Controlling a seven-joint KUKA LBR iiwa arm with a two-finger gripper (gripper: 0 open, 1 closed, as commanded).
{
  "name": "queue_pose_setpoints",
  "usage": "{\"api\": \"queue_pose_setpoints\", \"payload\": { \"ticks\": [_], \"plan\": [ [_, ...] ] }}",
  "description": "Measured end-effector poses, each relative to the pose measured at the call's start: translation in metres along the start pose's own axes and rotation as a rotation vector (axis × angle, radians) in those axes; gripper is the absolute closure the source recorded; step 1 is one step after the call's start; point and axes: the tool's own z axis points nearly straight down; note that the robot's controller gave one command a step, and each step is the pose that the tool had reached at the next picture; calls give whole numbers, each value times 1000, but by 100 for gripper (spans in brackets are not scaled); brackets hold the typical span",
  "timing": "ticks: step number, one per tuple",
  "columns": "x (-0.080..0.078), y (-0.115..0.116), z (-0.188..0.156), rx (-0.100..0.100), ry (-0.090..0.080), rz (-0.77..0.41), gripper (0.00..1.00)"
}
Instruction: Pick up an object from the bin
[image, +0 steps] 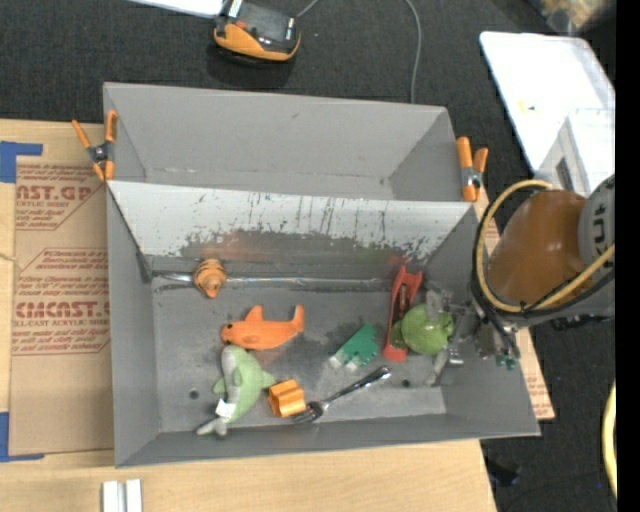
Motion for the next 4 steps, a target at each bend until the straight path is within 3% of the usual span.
{"api": "queue_pose_setpoints", "payload": {
  "ticks": [1,2,3,4],
  "plan": [
    [4,-7,5,3,-29,-50,0],
    [-3,-10,12,4,-52,-48,0],
    [-14,-5,8,3,-23,-73,0],
    [22,-22,32,4,-32,-87,0]
  ]
}}
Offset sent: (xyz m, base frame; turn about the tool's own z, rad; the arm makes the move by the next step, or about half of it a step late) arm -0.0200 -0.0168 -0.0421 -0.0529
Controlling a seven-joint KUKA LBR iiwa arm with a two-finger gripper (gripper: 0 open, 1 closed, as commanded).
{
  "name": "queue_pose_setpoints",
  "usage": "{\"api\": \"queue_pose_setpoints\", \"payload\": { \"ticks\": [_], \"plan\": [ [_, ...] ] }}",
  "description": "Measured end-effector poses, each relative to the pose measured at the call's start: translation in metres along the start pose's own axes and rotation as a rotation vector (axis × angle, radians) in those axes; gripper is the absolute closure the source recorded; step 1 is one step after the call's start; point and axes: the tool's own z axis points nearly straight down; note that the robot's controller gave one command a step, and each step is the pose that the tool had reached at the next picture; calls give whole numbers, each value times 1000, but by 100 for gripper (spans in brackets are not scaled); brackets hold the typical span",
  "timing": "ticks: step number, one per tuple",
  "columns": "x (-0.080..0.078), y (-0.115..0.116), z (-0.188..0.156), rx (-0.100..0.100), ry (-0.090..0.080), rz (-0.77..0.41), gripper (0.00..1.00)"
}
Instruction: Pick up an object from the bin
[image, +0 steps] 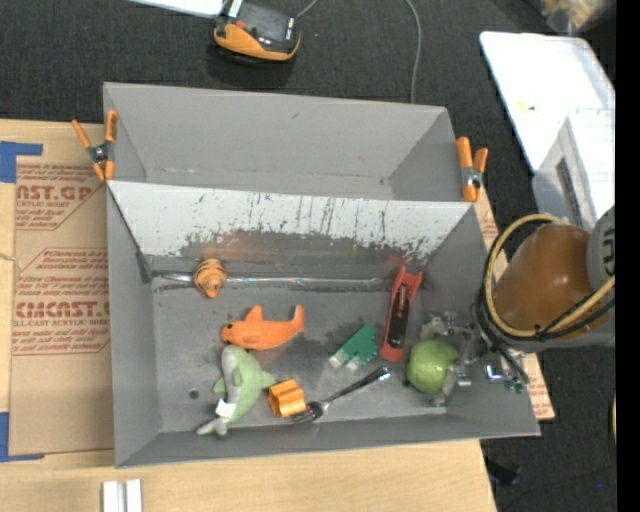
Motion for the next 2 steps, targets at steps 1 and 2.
{"api": "queue_pose_setpoints", "payload": {
  "ticks": [1,2],
  "plan": [
    [3,9,10,-2,6,-3,100],
    [3,9,10,-1,6,-4,100]
  ]
}}
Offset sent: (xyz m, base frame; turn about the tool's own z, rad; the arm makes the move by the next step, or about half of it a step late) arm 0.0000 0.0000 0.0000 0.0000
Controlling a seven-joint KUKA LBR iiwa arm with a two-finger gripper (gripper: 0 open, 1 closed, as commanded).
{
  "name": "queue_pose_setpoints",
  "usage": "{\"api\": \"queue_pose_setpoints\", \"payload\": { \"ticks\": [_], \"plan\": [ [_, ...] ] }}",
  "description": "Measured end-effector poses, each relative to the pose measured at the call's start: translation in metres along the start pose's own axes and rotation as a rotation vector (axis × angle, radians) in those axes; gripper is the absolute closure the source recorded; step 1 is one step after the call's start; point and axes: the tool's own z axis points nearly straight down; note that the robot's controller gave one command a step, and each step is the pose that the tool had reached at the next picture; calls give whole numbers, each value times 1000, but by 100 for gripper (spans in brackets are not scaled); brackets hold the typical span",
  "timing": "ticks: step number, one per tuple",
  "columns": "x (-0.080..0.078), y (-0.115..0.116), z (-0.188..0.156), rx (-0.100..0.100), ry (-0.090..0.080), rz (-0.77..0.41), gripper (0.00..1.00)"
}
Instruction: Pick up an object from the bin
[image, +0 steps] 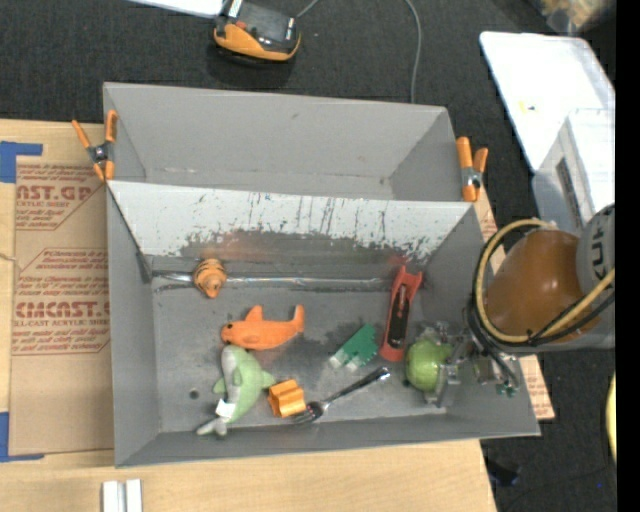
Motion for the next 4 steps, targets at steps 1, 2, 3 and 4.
{"api": "queue_pose_setpoints", "payload": {
  "ticks": [1,2,3,4],
  "plan": [
    [0,0,0,0,0,0,100],
    [0,0,0,0,0,0,100],
    [-13,-4,-69,-1,4,0,100],
    [-22,-7,-124,1,-3,2,100]
  ]
}}
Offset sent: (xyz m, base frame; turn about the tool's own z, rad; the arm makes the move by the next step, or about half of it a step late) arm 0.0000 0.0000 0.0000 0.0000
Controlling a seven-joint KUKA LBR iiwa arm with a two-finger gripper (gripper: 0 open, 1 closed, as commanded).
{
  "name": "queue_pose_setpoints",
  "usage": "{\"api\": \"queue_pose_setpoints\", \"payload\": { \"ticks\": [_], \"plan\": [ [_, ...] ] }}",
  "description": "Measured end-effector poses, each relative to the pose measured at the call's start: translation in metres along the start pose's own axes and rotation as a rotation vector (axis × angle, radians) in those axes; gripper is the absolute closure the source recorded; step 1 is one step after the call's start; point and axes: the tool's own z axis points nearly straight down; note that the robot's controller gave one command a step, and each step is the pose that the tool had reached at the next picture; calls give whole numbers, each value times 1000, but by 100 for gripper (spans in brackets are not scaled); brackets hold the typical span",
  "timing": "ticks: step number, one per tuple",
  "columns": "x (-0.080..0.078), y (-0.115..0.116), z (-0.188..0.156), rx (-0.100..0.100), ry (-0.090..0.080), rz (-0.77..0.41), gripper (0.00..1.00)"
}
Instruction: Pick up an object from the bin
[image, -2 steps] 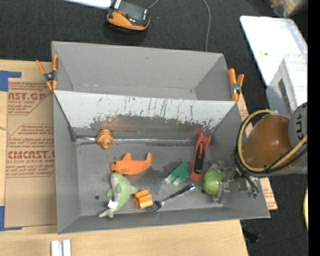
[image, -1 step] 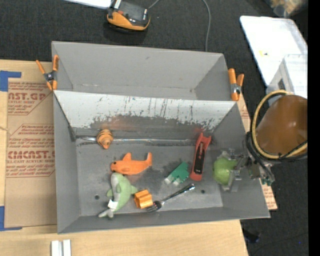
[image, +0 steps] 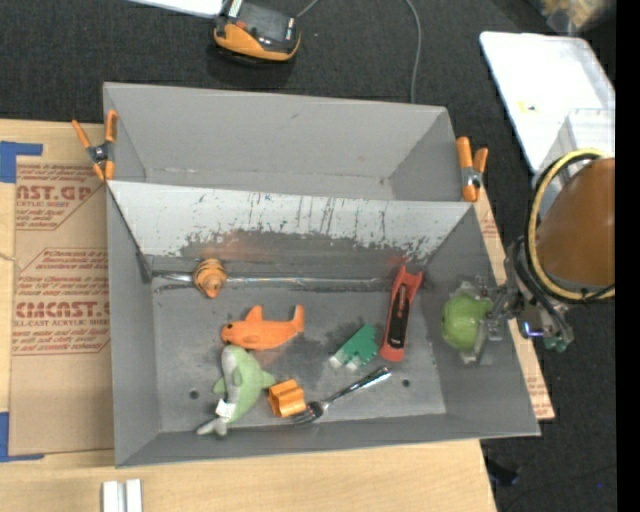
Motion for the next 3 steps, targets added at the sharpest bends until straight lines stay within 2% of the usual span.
{"api": "queue_pose_setpoints", "payload": {
  "ticks": [1,2,3],
  "plan": [
    [13,21,69,0,-2,101,100],
    [22,22,105,0,-6,166,100],
    [20,4,120,-2,0,134,100]
  ]
}}
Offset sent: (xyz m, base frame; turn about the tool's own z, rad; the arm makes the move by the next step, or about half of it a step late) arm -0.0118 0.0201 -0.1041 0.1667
